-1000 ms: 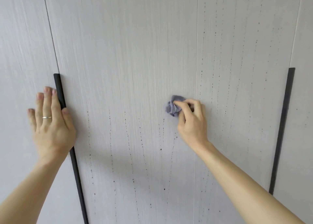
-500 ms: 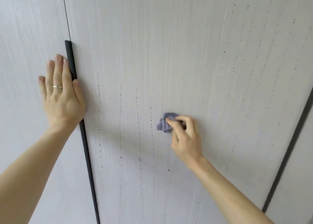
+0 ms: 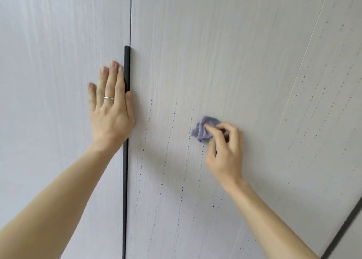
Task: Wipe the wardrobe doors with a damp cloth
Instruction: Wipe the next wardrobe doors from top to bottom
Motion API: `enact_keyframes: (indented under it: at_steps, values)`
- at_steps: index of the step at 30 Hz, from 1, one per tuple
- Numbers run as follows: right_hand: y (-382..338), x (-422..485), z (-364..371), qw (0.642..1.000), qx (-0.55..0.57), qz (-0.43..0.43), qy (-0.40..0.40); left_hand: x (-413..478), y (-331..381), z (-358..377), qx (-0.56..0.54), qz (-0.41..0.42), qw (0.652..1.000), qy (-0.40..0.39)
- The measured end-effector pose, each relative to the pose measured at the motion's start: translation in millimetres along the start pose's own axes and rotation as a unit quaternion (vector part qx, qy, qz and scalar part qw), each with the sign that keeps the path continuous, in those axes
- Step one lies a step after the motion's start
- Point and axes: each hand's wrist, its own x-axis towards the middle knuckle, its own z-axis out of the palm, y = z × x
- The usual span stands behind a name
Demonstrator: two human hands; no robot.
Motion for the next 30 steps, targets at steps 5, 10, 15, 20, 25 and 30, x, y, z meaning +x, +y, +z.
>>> enact_keyframes:
  at_steps: [5,10,15,20,25,30]
  values:
    - [-20.8,-0.9,13.1,0.999,-0.010,-0.027,-0.020,3.3,-9.0,1.5,0.009,0.033,0.999,0.014]
    - [-44.5,99.6,10.4,0.997,-0.016,0.045,0.058,-0.8,-11.5,2.8,-0.010,0.044,0.999,0.021]
    - [-59.9,42.7,21.6,1.000,-0.026,-0.010,-0.004,-1.6,-17.2,5.0,-0.013,0.073,0.996,0.046]
    - [-65.8,-14.9,26.3,0.991,-0.056,-0.066,-0.102,-3.3,-20.8,8.4,-0.002,0.088,0.994,0.063]
    - [-87.5,92.4,23.3,0.998,-0.055,-0.010,-0.036,-3.1,-23.8,9.1,0.001,0.094,0.993,0.066]
    - [-101.5,98.6,38.8,0.999,-0.042,0.002,0.010,-3.8,-26.2,8.8,-0.008,0.102,0.992,0.070]
